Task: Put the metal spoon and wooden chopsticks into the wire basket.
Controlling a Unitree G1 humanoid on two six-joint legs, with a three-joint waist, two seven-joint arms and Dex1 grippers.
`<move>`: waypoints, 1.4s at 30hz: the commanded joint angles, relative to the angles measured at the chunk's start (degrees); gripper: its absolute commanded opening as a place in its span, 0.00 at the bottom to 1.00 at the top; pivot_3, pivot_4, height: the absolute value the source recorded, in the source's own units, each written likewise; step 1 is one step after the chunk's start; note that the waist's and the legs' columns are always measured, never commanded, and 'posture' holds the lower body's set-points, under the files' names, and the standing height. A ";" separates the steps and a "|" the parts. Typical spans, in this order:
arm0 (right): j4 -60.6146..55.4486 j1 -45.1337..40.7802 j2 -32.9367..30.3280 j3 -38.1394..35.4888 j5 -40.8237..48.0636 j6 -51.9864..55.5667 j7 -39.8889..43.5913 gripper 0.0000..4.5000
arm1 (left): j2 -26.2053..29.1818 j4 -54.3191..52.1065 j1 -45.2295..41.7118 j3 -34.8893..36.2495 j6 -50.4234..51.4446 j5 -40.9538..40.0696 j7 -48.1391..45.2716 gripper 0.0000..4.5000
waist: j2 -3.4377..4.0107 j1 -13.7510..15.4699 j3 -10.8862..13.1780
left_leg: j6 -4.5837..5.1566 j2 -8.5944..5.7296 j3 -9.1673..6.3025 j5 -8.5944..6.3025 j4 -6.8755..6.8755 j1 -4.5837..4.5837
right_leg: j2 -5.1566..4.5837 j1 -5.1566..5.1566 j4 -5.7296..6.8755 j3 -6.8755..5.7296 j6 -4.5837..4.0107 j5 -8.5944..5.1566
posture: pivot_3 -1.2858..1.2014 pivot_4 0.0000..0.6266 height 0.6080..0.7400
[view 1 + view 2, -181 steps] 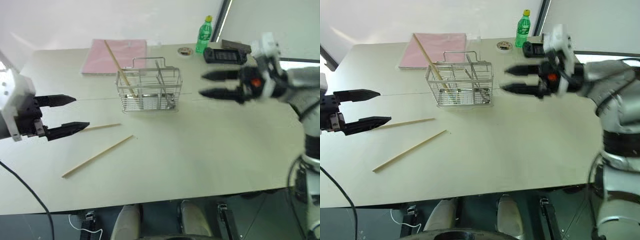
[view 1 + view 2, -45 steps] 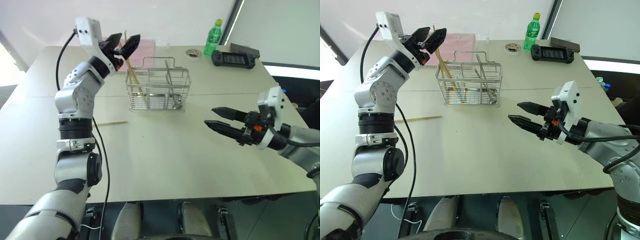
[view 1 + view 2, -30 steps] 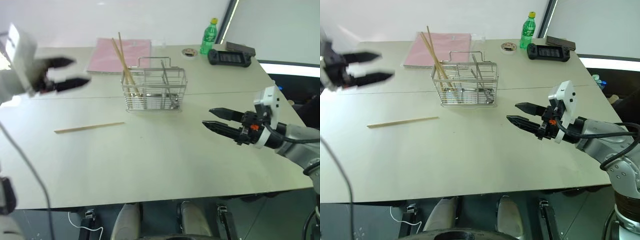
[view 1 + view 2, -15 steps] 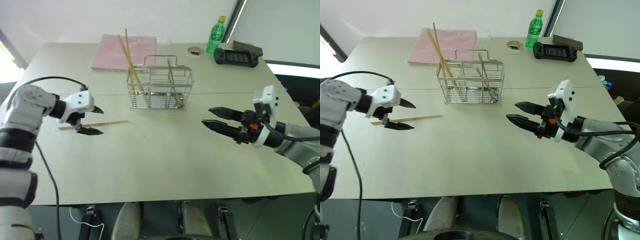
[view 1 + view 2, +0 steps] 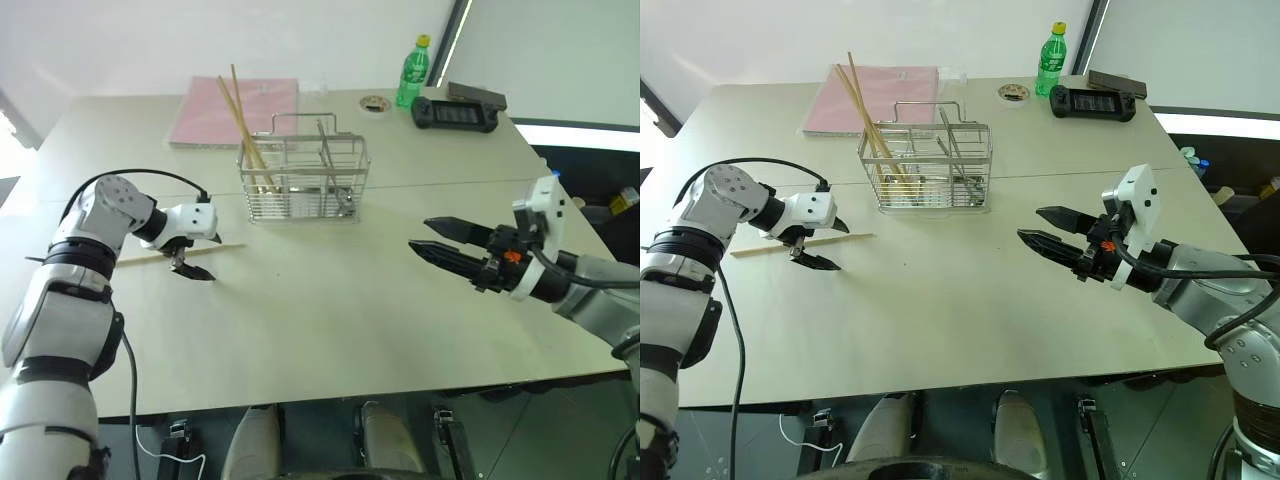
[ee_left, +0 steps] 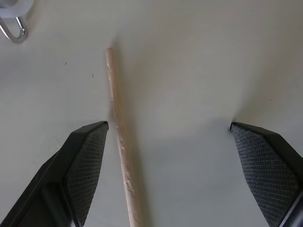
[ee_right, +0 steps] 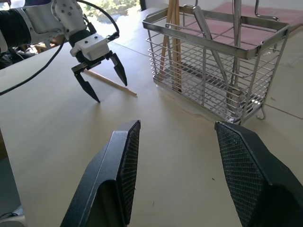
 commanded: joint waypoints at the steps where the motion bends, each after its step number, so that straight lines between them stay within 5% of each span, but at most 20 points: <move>1: -1.09 -0.49 -0.12 -2.05 1.22 -0.66 -0.30 0.57 | 0.22 1.32 0.14 -0.50 0.94 2.05 -1.49 0.60 | 0.02 0.10 -0.01 | 0.00 0.01 0.00 0.00 0.00 0.01 | 0.00 0.00 0.00 0.00 0.00 -0.01 | 0.52 0.24 0.86; 6: -0.37 -1.20 -0.21 -1.60 0.94 -0.97 -0.11 0.57 | -0.13 0.75 0.34 0.63 1.83 1.40 -1.13 0.01 | 0.02 0.12 -0.01 | 0.00 0.02 0.00 0.00 0.01 -0.03 | 0.00 0.00 -0.01 0.01 0.01 -0.01 | 0.52 0.24 0.86; 14: -0.11 -1.76 -0.10 -1.03 0.51 -1.19 0.29 0.57 | 0.71 -4.80 1.71 8.03 8.26 -5.45 -0.30 0.00 | -0.01 0.09 0.01 | 0.03 0.02 0.00 -0.02 0.01 -0.05 | 0.00 -0.03 0.00 0.00 0.03 0.00 | 0.52 0.24 0.86; 24: -0.65 -0.78 0.04 -1.33 0.07 -1.52 0.29 0.57 | 3.59 -35.80 6.18 34.20 44.70 -29.89 13.53 0.00 | -0.16 -0.16 0.11 | 0.03 0.02 -0.06 -0.01 0.00 -0.10 | 0.00 -0.04 0.06 -0.02 0.30 0.07 | 0.52 0.24 0.86; 28: 0.02 -1.38 -0.08 -0.92 -0.17 -1.61 0.64 0.57 | 0.40 -44.92 6.06 40.15 52.72 -36.97 22.39 0.00 | -0.16 0.01 0.10 | 0.02 0.02 -0.06 -0.01 0.00 -0.03 | 0.02 0.00 0.10 -0.02 0.31 0.07 | 0.52 0.24 0.86; 35: 1.11 -3.52 0.21 0.12 -0.32 -1.38 1.02 0.57 | -9.91 -49.78 -0.34 40.70 50.39 -39.65 37.78 0.00 | -0.20 1.07 0.11 | 0.01 -0.01 -0.07 -0.01 0.15 -0.03 | 0.02 0.16 -0.02 0.00 0.31 0.06 | 0.52 0.24 0.86; 42: 0.02 -2.85 0.90 0.00 -0.11 -1.21 0.36 0.57 | -16.62 -39.41 -10.39 40.55 40.88 -38.81 45.57 0.00 | -0.22 1.15 0.13 | 0.01 -0.03 -0.06 -0.01 0.08 -0.04 | 0.03 0.09 -0.01 -0.01 0.36 0.07 | 0.52 0.24 0.86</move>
